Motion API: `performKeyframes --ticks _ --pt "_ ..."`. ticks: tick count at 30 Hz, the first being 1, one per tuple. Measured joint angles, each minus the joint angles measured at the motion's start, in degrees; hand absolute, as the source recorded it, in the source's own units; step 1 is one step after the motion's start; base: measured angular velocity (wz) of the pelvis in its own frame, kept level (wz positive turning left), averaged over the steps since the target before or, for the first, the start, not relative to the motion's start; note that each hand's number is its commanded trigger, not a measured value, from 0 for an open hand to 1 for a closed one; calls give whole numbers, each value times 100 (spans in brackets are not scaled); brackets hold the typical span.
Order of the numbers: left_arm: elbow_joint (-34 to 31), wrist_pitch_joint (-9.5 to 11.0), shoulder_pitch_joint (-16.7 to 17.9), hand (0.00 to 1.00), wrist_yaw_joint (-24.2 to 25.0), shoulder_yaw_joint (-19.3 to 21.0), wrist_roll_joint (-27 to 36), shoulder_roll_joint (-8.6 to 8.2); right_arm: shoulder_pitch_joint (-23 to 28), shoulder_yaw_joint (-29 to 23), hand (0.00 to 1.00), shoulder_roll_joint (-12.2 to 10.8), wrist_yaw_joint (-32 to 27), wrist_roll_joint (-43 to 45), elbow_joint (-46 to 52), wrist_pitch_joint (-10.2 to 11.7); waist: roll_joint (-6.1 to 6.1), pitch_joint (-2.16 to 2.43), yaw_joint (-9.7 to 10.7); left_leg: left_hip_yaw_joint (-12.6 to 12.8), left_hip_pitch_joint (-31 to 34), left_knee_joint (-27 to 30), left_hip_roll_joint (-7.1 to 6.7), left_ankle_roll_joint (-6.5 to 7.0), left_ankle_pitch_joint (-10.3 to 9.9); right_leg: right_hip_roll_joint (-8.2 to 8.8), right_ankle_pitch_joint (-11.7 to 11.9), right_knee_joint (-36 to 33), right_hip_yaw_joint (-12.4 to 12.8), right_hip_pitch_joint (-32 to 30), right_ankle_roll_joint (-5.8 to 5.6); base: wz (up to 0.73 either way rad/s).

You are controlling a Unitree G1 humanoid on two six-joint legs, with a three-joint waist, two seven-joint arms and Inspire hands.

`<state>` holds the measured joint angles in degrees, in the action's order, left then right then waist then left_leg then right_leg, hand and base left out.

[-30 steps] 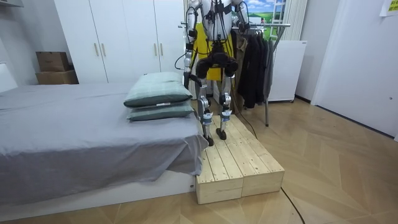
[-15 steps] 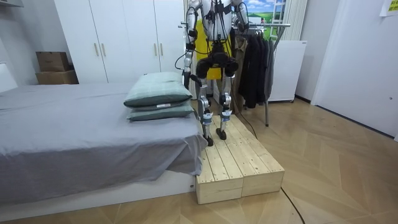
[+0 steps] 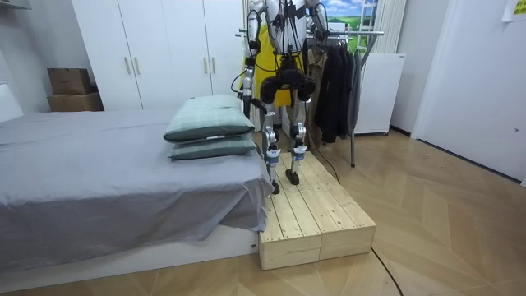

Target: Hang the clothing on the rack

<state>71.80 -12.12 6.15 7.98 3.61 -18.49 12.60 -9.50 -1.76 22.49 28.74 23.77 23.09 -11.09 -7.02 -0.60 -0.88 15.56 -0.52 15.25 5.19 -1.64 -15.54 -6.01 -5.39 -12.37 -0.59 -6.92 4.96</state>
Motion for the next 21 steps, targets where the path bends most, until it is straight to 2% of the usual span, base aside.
performKeyframes --ticks 3,10,21 --pt "-73 2 4 0 3 -27 -4 -1 0 0 100 1 44 -20 -259 7 0 -2 -99 -24 -33 -55 -7 1 1 -6 0 -3 16 0 -1 -2" --pt "-104 5 -3 0 3 -28 -13 2 0 0 100 6 154 -220 -839 28 7 -7 -111 -88 -29 -54 -9 9 6 -8 0 -2 5 0 -1 1" --pt "-476 29 9 0 119 -32 -23 -10 -2 -4 100 5 101 -364 -1570 29 100 -70 -143 -85 -24 -48 -5 8 7 -11 0 -8 -9 -7 0 0"
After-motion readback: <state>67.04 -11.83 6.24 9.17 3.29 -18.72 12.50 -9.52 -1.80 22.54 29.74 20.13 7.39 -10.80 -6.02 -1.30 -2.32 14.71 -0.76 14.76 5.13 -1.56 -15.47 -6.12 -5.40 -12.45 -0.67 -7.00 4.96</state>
